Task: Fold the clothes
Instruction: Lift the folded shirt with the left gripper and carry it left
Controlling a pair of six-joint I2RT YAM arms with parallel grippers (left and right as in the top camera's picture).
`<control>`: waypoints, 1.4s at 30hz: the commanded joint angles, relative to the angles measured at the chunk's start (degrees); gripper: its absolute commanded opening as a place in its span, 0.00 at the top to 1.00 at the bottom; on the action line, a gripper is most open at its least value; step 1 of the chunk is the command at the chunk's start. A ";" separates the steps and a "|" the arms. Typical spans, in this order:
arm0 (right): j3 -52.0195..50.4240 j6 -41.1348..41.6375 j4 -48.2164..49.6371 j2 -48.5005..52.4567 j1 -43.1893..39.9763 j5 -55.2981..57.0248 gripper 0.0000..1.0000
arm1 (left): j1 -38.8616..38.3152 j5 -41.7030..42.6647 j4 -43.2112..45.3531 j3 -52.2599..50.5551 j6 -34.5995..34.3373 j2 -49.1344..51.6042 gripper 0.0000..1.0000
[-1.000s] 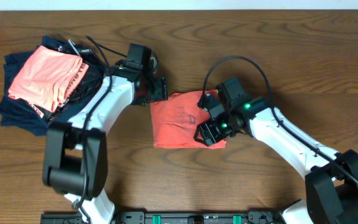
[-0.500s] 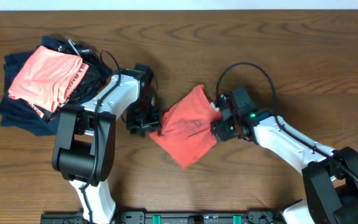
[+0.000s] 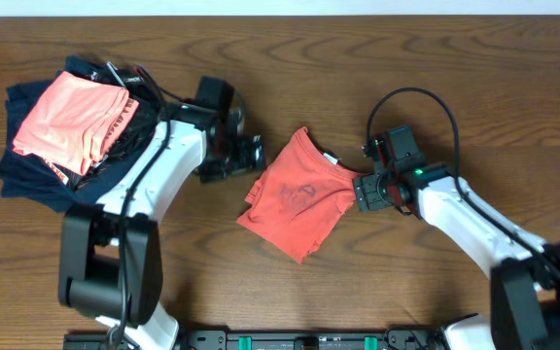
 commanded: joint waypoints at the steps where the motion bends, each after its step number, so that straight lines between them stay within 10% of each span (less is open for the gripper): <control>1: 1.44 -0.39 -1.03 -4.81 -0.35 0.76 0.15 | 0.20 3.45 3.96 0.28 5.79 0.35 0.03; 18: 1.42 -0.17 -6.99 -10.64 -0.37 0.72 0.10 | -2.47 21.31 12.13 0.28 11.06 17.14 0.03; 22: 1.44 -0.17 -6.99 -10.64 -0.37 0.74 0.10 | -5.20 23.47 11.32 0.28 11.08 19.02 0.34; 26: 1.44 -0.17 -6.97 -10.64 -0.35 0.74 0.10 | -6.62 23.23 12.81 0.39 11.08 18.82 0.94; 42: 1.44 -0.15 -8.24 -10.64 -0.37 1.42 0.10 | 18.08 3.63 4.72 10.75 10.60 -6.16 0.94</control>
